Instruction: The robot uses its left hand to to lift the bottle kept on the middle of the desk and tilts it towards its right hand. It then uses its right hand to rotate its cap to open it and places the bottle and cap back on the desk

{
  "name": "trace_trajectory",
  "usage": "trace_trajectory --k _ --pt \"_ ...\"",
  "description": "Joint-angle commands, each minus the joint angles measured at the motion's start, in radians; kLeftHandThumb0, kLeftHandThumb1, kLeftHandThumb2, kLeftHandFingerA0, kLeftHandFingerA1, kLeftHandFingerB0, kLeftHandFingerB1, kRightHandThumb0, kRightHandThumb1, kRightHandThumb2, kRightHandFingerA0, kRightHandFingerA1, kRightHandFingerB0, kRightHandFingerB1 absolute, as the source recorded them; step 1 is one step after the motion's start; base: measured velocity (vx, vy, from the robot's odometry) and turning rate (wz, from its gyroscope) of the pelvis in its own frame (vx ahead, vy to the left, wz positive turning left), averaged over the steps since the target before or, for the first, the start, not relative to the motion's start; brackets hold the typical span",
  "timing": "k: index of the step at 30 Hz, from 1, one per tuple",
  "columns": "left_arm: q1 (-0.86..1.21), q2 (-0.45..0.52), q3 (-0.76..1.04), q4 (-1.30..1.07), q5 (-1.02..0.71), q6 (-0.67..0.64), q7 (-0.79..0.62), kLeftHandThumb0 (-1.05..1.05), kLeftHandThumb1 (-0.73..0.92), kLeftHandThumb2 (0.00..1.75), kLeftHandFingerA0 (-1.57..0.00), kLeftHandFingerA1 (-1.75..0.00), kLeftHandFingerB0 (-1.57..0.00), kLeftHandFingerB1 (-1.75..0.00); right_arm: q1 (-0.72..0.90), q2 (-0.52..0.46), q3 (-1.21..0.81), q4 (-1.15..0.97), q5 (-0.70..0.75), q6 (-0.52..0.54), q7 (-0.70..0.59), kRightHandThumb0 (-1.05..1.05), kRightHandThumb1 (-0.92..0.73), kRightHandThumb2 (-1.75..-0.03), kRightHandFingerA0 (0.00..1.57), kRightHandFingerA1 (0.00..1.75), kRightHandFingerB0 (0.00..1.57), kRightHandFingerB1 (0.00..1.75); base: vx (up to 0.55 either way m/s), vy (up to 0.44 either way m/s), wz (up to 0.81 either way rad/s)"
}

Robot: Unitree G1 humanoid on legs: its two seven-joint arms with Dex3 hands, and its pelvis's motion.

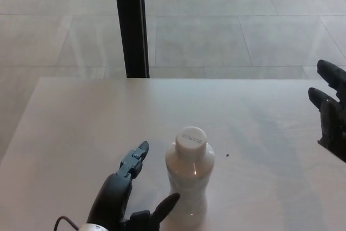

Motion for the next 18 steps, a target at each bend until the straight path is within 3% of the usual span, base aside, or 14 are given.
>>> trace_trajectory --k 1,3,4,5,6,9,10,11,12,14,15,16,17,18 --pt "-0.008 -0.01 0.0 -0.005 0.017 0.024 0.012 -1.02 0.46 0.87 0.0 0.0 0.0 0.0 -0.025 0.007 -0.006 0.004 -0.014 0.003 -0.016 -0.84 -0.85 -0.66 0.1 0.37 0.15 0.27 0.0 0.0 0.0" --pt "-0.005 -0.01 -0.007 -0.004 0.009 0.032 -0.007 -1.02 0.48 0.87 0.0 0.0 0.0 0.0 -0.029 0.013 -0.006 0.006 -0.016 0.002 -0.019 -0.86 -0.83 -0.67 0.1 0.38 0.16 0.28 0.0 0.0 0.0" --pt "-0.002 -0.01 -0.013 -0.004 0.011 0.038 -0.009 -1.03 0.47 0.87 0.0 0.0 0.0 0.0 -0.03 0.014 -0.003 0.006 -0.024 -0.001 -0.023 -0.39 -0.4 -1.04 0.02 0.52 0.0 0.49 0.0 0.0 0.0" --pt "0.0 -0.01 -0.014 -0.004 0.012 0.039 -0.009 -1.03 0.47 0.87 0.0 0.0 0.0 0.0 -0.032 0.014 -0.002 0.007 -0.028 -0.001 -0.023 -0.39 -0.4 -1.04 0.02 0.52 0.0 0.49 0.0 0.0 0.0" --pt "0.002 -0.005 -0.02 0.002 0.015 0.032 -0.014 -1.05 0.6 0.6 0.0 0.0 0.0 0.0 -0.032 0.015 0.0 0.005 -0.031 0.001 -0.026 -0.39 -0.4 -1.04 0.02 0.52 0.0 0.49 0.0 0.0 0.0" --pt "0.014 0.012 -0.044 0.018 0.024 0.015 -0.033 -1.05 0.59 0.6 0.0 0.0 0.0 0.0 -0.03 0.013 0.007 0.005 -0.048 -0.008 -0.03 -0.39 -0.42 -1.05 0.02 0.52 0.0 0.49 0.0 0.0 0.0" --pt "0.019 0.015 -0.053 0.023 0.026 0.007 -0.034 -1.03 0.41 0.87 0.0 0.0 0.0 0.0 -0.032 0.013 0.009 0.004 -0.053 -0.004 -0.034 -0.39 -0.42 -1.05 0.02 0.52 0.0 0.49 0.0 0.0 0.0" --pt "0.021 0.018 -0.056 0.019 0.026 0.016 -0.037 -1.03 0.41 0.87 0.0 0.0 0.0 0.0 -0.034 0.014 0.01 0.005 -0.056 -0.005 -0.037 -0.39 -0.42 -1.05 0.02 0.52 0.0 0.49 0.0 0.0 0.0" --pt "0.022 0.021 -0.061 0.021 0.029 0.009 -0.038 -1.05 0.58 0.59 0.0 0.0 0.0 0.0 -0.038 0.015 0.011 0.007 -0.059 -0.007 -0.038 -0.39 -0.42 -1.05 0.02 0.52 0.0 0.49 0.0 0.0 0.0" --pt "0.024 0.021 -0.064 0.017 0.014 0.017 -0.052 -1.05 0.57 0.59 0.0 0.0 0.0 0.0 -0.042 0.014 0.012 0.012 -0.063 -0.011 -0.037 -0.39 -0.43 -1.06 0.02 0.52 0.0 0.49 0.0 0.0 0.0" --pt "0.023 0.035 -0.088 0.026 0.028 -0.005 -0.069 -1.02 0.44 0.85 0.0 0.0 0.0 0.0 -0.045 0.013 0.014 0.015 -0.07 -0.016 -0.039 -0.88 -0.79 -0.7 0.09 0.4 0.15 0.31 0.0 0.0 0.0" --pt "0.025 0.042 -0.1 0.028 0.033 -0.015 -0.075 -1.02 0.44 0.85 0.0 0.0 0.0 0.0 -0.046 0.013 0.016 0.014 -0.075 -0.017 -0.039 -0.88 -0.79 -0.7 0.09 0.4 0.15 0.31 0.0 0.0 0.0" --pt "0.025 0.043 -0.104 0.031 0.025 -0.022 -0.081 -1.0 0.57 0.58 0.0 0.0 0.0 0.0 -0.045 0.014 0.016 0.011 -0.076 -0.016 -0.04 -0.39 -0.42 -1.06 0.02 0.53 0.0 0.49 0.0 0.0 0.0" --pt "0.021 0.042 -0.11 0.038 0.021 -0.032 -0.085 -1.05 0.55 1.03 0.0 -0.2 0.0 -0.01 -0.044 0.014 0.016 0.009 -0.077 -0.015 -0.04 -0.39 -0.42 -1.05 0.02 0.53 0.0 0.49 0.0 0.0 0.0"
